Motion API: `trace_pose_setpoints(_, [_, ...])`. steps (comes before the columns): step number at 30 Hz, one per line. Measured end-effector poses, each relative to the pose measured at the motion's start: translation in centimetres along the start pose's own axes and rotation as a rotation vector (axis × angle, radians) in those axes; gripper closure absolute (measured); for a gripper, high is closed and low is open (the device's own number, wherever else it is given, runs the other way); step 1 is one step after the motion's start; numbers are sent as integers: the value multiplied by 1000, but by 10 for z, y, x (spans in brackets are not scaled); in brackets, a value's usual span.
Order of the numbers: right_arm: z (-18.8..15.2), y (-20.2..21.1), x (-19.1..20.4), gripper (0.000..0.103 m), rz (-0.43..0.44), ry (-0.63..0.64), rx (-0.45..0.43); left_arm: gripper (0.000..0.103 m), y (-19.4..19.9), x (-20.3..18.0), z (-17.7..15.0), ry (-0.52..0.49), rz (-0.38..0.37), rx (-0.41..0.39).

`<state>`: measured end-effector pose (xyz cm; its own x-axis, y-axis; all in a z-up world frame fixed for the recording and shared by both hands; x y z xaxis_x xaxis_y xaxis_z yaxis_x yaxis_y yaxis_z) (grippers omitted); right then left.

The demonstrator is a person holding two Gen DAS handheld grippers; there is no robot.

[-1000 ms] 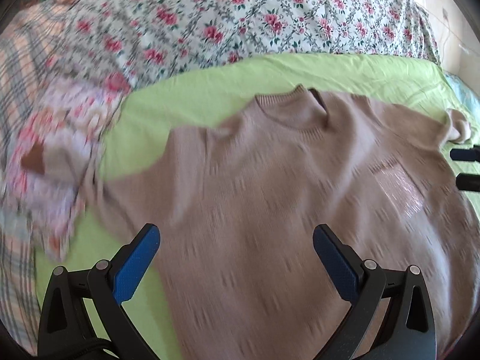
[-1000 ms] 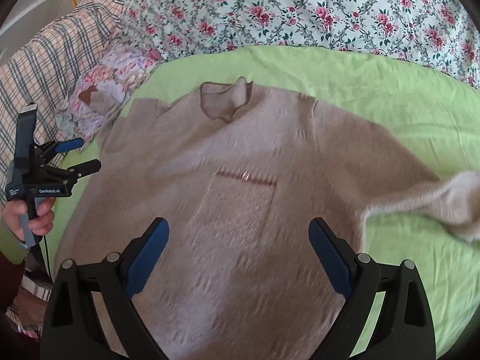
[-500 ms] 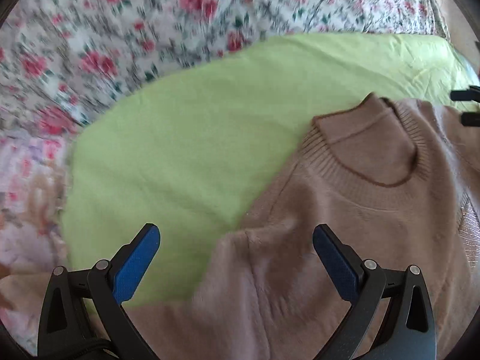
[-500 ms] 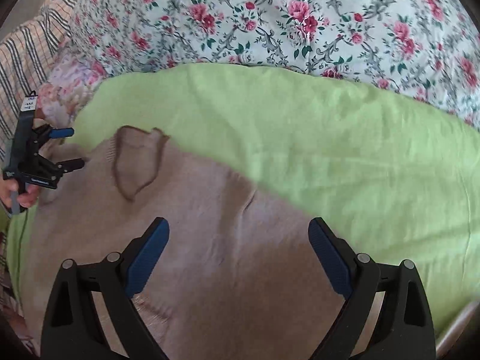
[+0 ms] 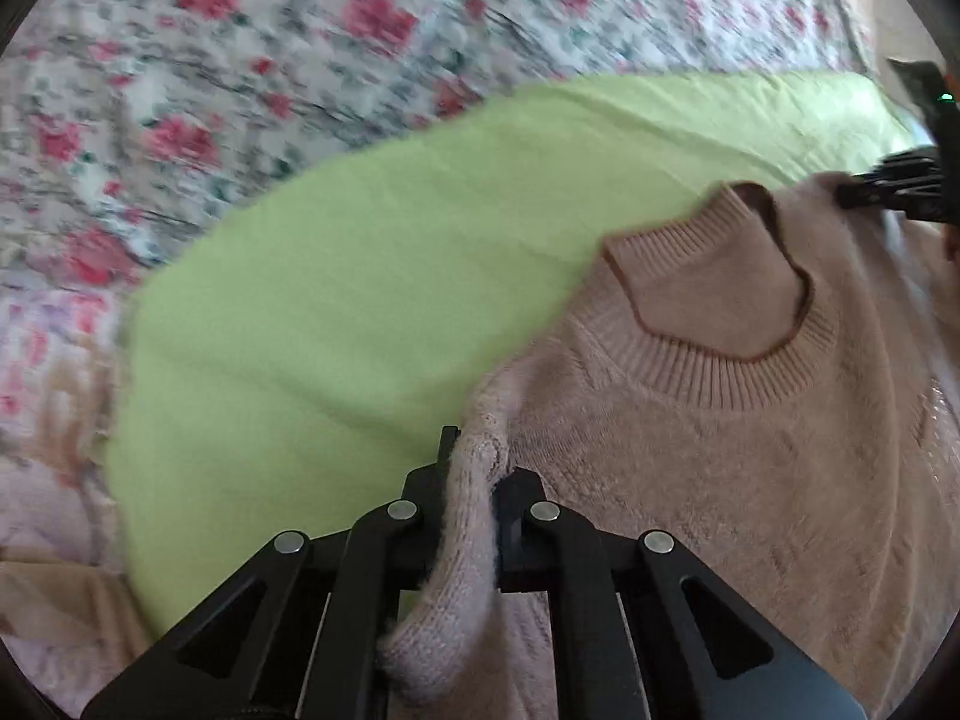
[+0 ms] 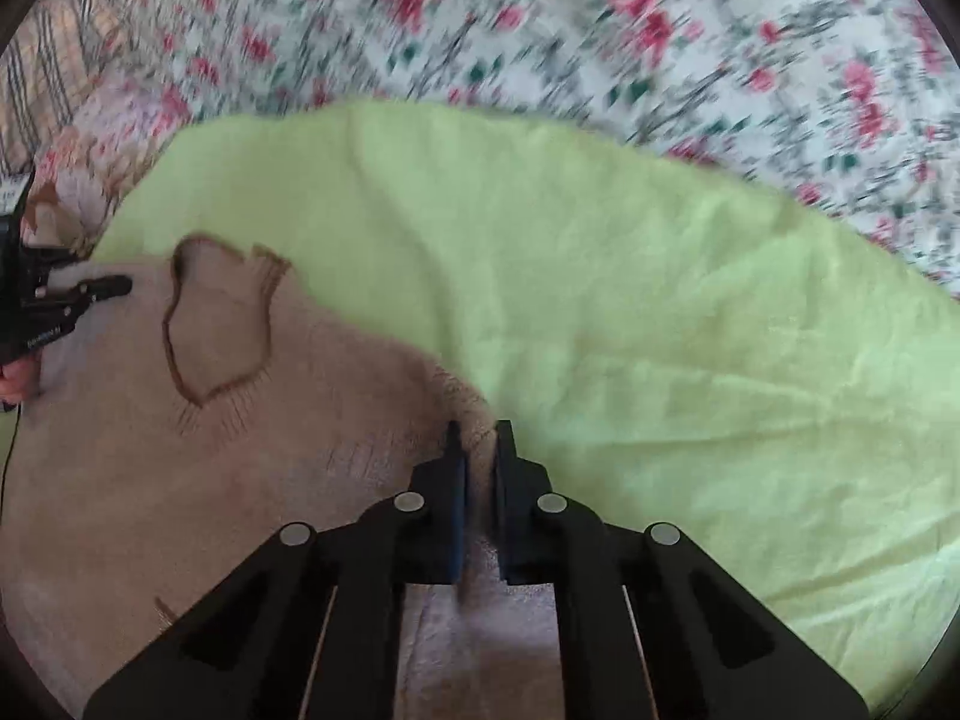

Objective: Fold small clothes

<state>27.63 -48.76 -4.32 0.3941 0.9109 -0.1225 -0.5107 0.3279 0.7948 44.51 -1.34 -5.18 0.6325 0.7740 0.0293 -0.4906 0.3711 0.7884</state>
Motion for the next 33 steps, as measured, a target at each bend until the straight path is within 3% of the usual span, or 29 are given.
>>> trace_pose_setpoints(5, [-7, -31, -1, 95, -47, -25, 54, 97, -28, 28, -6, 139, 52, 19])
trace_pose_setpoints(10, [-18, -40, -5, 95, -59, -76, 69, 96, -38, 25, -7, 131, 113, 11])
trace_pose_setpoints(12, [-15, -35, -3, 93, -51, -95, 75, 83, -36, 19, -7, 122, 141, 27])
trace_pose_setpoints(13, [-13, -30, -1, 84, -51, -113, 82, 77, -34, 20, -5, 143, 145, 32])
trace_pose_setpoints(14, [-13, -21, -2, 77, -66, -135, 85, 64, -27, 24, -5, 180, 138, 31])
trace_pose_setpoints(15, [-15, -9, -9, 62, -77, -149, 73, 57, -17, 29, -4, 228, 136, 24])
trace_pose_setpoints(16, [-13, 6, -12, 54, -86, -163, 51, 56, -8, 33, -7, 245, 144, 18])
trace_pose_setpoints(18, [-21, 40, -26, 46, -79, -206, 5, 43, 17, 34, -9, 282, 142, -15])
trace_pose_setpoints(19, [-31, 59, -37, 42, -76, -244, -14, 43, 28, 31, -11, 294, 137, -30])
trace_pose_setpoints(22, [-66, 98, -66, 41, -79, -339, -35, 42, 57, 10, -18, 307, 112, -59])
trace_pose_setpoints(25, [-111, 133, -103, 40, -121, -447, -47, 34, 83, -21, -35, 320, 67, -76])
trace_pose_setpoints(29, [-157, 160, -155, 40, -192, -619, -60, 26, 107, -77, -63, 334, -5, -96])
trace_pose_setpoints(33, [-194, 174, -214, 40, -268, -796, -33, 26, 111, -121, -82, 342, -50, -92])
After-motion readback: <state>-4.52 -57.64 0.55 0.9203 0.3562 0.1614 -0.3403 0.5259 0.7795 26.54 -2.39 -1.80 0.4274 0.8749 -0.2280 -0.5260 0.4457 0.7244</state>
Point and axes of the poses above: each gripper's, at about its wrist camera, not at the fingertips, and y roughly against the way its jaws point, x to its left, z to its top, the point moved 5 cm from there along -y, roughly the way its jaws point, and after that the axes turned 13 degrees about -z, right-handed, at the moved point
